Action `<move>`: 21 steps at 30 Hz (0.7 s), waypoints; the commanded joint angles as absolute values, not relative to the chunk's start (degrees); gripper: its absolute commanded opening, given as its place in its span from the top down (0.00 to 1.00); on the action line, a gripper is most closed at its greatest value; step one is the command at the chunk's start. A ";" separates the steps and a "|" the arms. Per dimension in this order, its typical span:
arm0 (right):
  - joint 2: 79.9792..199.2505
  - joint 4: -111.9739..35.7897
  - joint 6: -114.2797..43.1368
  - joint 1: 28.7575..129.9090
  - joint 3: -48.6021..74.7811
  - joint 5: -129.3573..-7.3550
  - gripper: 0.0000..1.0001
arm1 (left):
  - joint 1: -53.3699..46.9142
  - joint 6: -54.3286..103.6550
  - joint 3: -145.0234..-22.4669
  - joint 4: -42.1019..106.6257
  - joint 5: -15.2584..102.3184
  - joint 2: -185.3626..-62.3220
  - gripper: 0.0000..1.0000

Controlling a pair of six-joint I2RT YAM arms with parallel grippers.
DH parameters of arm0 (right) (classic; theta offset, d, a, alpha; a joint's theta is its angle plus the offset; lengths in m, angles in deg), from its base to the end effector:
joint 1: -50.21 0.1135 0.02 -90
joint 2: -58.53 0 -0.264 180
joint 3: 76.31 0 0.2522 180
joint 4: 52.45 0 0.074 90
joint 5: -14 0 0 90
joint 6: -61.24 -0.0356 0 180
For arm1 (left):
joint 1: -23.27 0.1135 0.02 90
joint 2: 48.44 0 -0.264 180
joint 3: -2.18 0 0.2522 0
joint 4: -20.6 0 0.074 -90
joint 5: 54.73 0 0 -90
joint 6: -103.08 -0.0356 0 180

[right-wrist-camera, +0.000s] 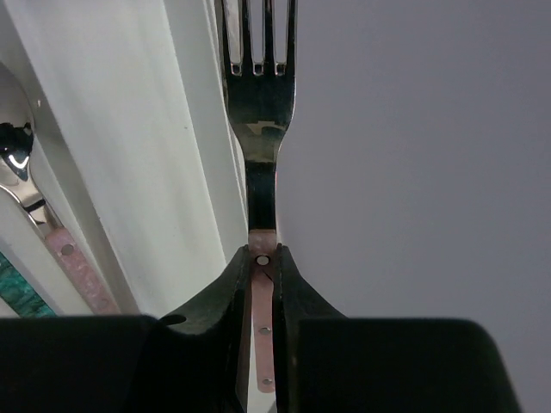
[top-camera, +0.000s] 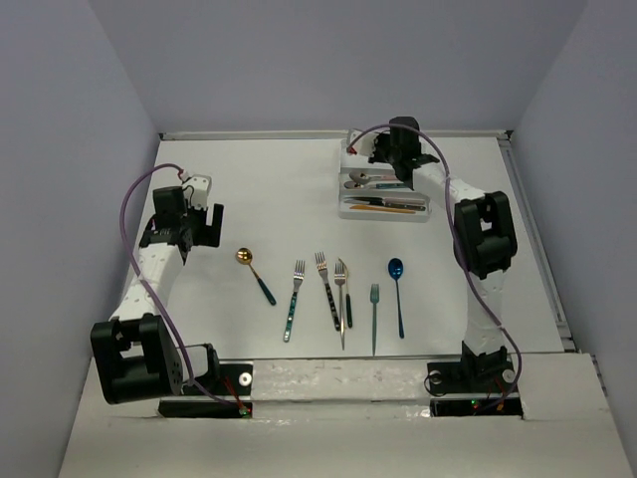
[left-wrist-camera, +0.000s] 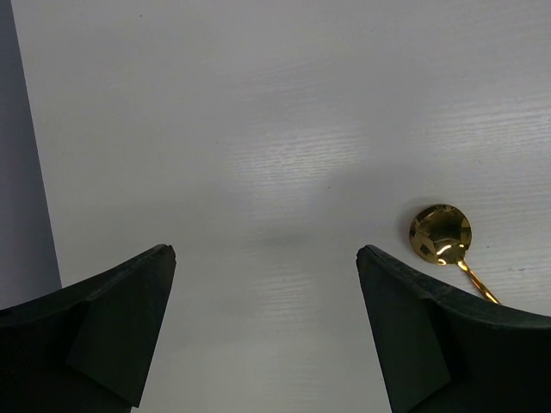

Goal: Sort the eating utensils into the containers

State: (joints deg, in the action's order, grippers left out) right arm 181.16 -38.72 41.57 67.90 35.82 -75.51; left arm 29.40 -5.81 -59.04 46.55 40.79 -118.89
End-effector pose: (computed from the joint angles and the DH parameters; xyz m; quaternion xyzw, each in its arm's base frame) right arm 0.4861 0.1553 0.2449 -0.5851 0.6024 -0.2375 0.4883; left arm 0.2689 0.0254 0.2588 0.1206 0.8788 0.0579 0.4582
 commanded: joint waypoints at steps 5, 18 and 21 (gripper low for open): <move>182.71 -46.16 61.06 67.87 35.72 -69.49 1.00 | 29.69 -6.52 -58.33 44.47 39.14 -119.89 0.01; 190.63 -51.07 62.56 66.29 37.22 -70.02 0.99 | 29.69 -6.60 -57.90 44.03 37.73 -119.89 0.01; 191.16 -55.28 62.57 66.29 35.37 -69.93 0.91 | 29.69 -6.52 -57.89 43.95 37.64 -119.89 0.01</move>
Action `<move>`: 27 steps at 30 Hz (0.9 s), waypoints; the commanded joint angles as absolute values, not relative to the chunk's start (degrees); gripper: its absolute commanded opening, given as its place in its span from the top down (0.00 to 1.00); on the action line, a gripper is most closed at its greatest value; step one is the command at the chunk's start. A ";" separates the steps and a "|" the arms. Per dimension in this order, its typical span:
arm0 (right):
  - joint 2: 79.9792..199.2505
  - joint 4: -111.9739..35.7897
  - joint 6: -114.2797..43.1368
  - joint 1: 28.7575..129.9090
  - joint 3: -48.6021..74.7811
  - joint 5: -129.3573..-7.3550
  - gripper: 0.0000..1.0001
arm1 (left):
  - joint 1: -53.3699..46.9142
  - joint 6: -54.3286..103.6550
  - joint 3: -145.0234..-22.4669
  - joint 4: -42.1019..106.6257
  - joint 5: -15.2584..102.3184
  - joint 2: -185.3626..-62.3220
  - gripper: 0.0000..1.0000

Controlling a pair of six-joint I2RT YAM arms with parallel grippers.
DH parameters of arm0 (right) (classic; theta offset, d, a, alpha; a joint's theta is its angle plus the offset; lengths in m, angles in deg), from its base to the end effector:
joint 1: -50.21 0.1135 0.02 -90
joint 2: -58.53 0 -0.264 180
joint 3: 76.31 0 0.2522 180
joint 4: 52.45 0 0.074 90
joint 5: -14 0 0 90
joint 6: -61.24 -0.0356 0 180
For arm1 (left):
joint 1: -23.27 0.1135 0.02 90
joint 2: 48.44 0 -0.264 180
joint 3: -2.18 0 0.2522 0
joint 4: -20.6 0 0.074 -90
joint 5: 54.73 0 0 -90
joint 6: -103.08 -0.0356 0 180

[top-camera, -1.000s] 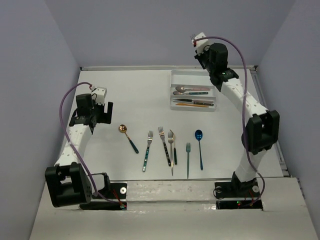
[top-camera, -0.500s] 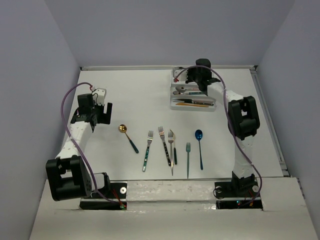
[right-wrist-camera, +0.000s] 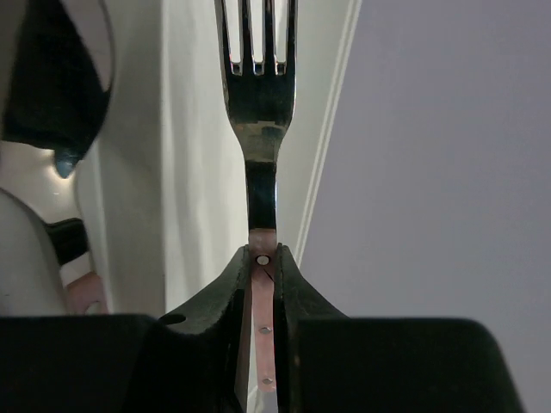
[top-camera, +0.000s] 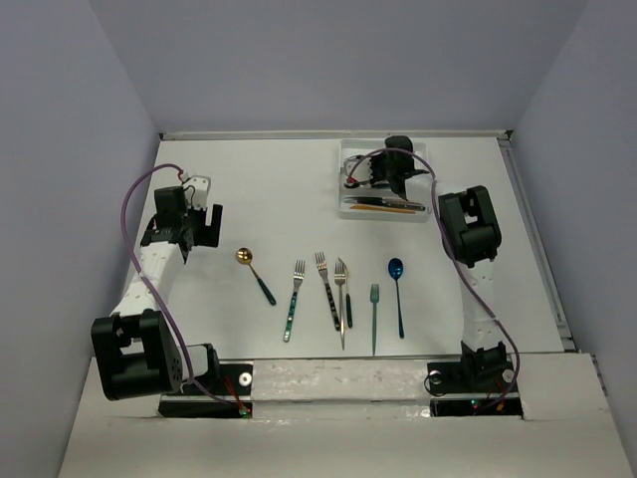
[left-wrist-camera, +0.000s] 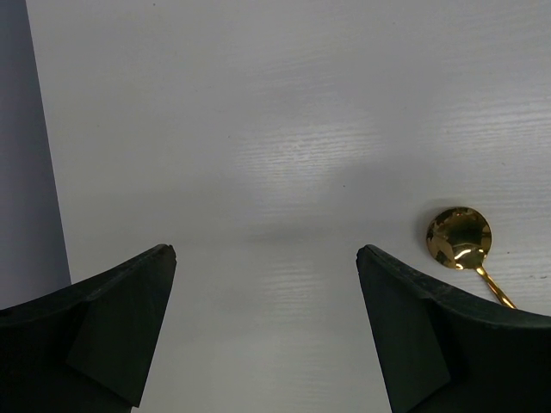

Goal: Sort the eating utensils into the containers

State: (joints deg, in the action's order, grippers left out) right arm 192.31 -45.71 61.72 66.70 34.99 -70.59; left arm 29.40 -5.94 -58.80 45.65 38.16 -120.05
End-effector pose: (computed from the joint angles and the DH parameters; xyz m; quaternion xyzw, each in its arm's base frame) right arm 0.5084 0.1540 0.1543 -0.7067 0.4935 -0.2716 0.4281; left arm 0.2722 0.0274 0.2536 0.1113 0.8825 0.0775 0.4503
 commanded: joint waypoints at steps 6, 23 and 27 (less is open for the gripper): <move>191.60 -56.27 60.20 66.29 36.24 -69.50 0.80 | 29.69 -6.60 -57.72 43.86 37.90 -119.89 0.01; 181.07 -62.06 44.69 67.16 33.52 -74.14 0.59 | 29.60 -6.69 -57.81 43.94 38.78 -119.01 0.01; 170.18 -52.65 18.86 71.47 35.97 -87.75 0.55 | 29.69 -6.60 -58.07 44.21 40.27 -118.66 0.01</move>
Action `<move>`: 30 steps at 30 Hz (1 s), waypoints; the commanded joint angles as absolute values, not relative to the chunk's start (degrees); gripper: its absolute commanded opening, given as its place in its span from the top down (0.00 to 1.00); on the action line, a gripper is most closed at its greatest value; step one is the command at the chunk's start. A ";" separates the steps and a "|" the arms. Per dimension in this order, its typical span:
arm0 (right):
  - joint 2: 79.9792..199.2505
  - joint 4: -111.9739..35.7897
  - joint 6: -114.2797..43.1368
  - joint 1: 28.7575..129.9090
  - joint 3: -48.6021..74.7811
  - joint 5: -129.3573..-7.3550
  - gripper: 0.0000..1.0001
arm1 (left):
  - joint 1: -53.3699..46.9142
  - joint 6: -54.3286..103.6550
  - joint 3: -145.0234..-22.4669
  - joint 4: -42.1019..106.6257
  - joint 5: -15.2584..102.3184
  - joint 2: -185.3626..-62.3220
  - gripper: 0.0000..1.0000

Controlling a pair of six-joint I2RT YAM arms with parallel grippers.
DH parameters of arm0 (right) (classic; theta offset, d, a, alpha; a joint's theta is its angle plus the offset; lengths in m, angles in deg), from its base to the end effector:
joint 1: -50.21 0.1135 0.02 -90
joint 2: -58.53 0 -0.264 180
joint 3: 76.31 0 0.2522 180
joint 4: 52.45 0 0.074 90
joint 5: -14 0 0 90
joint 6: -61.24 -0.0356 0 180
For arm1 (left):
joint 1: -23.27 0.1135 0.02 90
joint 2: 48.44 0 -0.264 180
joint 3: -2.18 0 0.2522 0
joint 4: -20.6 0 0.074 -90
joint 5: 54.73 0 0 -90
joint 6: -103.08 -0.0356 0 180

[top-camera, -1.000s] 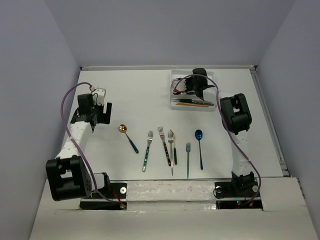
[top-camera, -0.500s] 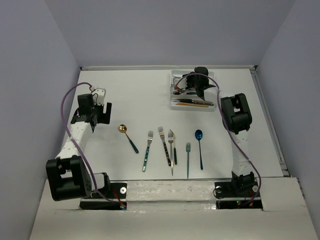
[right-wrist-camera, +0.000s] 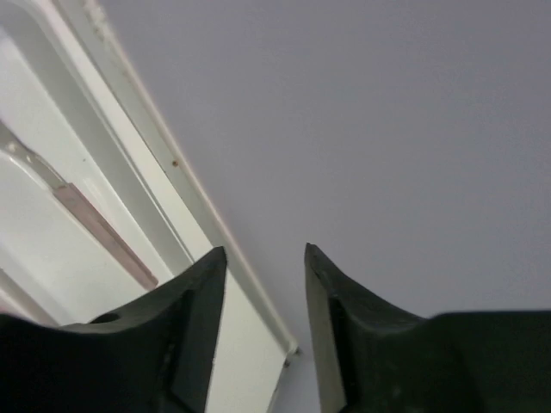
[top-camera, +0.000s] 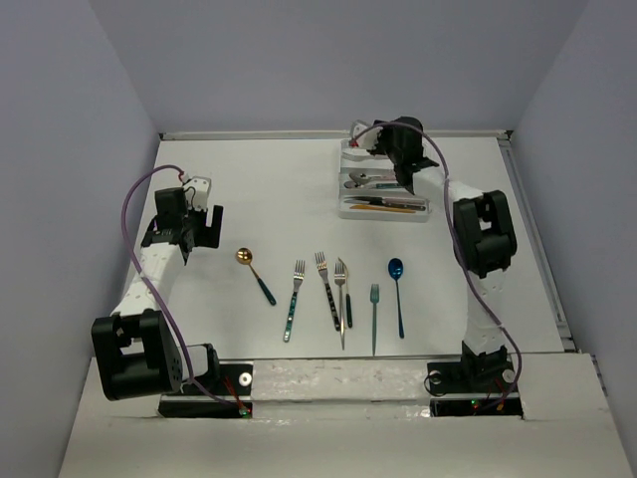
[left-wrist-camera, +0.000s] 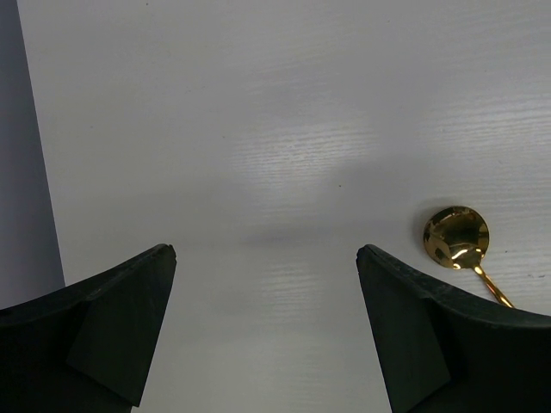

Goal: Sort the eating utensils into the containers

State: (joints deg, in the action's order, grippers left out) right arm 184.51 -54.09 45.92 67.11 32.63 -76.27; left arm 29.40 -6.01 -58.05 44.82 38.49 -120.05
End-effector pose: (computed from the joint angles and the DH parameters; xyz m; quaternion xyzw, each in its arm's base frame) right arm 0.4994 0.1516 0.2241 -0.5692 0.5557 -0.2944 0.5297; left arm 0.2717 0.0272 0.2505 0.1131 0.8819 0.0754 0.4514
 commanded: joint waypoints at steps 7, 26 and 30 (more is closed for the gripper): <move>151.21 -13.04 -38.48 72.09 26.35 -82.90 0.12 | 29.69 -6.43 -58.68 45.53 43.61 -117.52 0.01; 139.91 2.80 -64.89 85.10 -12.36 -85.66 0.26 | 29.69 -6.69 -58.42 46.06 48.63 -111.81 0.01; 148.08 -1.33 -62.33 85.10 -11.49 -84.61 0.27 | 29.77 -6.69 -58.42 46.06 48.19 -111.81 0.01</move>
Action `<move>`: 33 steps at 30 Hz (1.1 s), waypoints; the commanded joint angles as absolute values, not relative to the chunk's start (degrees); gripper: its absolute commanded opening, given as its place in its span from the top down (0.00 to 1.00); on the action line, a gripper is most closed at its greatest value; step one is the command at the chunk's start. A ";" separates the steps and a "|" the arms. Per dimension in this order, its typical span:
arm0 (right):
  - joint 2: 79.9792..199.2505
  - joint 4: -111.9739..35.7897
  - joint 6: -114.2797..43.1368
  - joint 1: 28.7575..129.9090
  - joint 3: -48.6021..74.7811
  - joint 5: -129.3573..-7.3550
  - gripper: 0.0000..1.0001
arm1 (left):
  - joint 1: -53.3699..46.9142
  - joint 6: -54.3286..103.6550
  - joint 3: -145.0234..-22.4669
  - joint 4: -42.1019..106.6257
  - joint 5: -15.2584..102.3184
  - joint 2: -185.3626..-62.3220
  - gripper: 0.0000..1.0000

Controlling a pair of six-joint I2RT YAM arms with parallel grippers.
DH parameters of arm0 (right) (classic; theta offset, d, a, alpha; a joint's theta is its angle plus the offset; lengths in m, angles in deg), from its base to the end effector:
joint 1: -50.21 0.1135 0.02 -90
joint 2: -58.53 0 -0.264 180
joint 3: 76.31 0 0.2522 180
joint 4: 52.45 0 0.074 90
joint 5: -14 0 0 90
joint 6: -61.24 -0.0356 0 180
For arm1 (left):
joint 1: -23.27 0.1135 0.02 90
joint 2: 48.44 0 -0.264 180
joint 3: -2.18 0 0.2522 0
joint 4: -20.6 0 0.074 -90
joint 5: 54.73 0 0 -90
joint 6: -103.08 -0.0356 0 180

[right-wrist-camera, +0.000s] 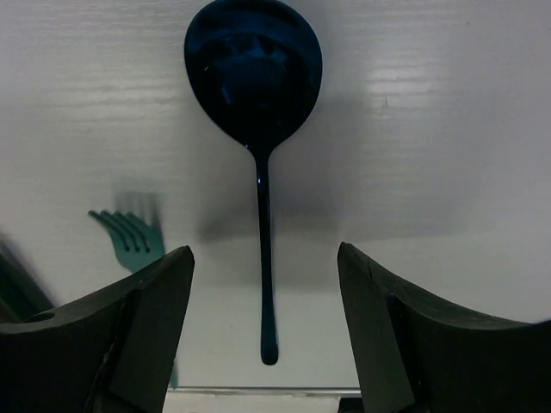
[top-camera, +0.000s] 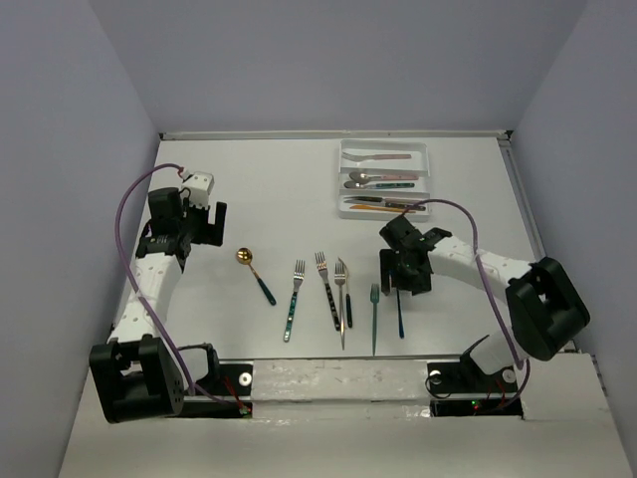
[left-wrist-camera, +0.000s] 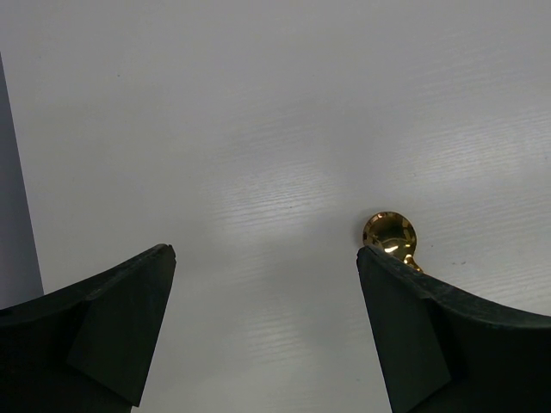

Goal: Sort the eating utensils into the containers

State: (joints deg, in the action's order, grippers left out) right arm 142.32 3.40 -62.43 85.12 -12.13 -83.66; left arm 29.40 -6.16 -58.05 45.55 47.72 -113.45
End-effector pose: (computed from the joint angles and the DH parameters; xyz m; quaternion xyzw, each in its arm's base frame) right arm 0.2130 0.1429 0.1855 -0.0023 0.9898 0.0164 0.1416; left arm 0.2536 0.0195 0.2778 0.1522 0.8479 0.0181 0.5075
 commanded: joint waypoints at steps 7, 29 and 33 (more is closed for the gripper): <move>157.15 -2.12 -62.86 85.10 -10.86 -87.60 0.55 | 30.04 -6.52 -58.42 46.14 47.40 -112.16 0.01; 148.79 -5.18 -23.31 85.10 22.32 -110.80 1.00 | 30.39 -6.52 -58.51 46.14 46.96 -113.91 0.01; 155.97 -28.36 4.58 82.21 26.22 -105.63 1.00 | 30.57 -6.52 -58.60 45.97 46.43 -114.35 0.01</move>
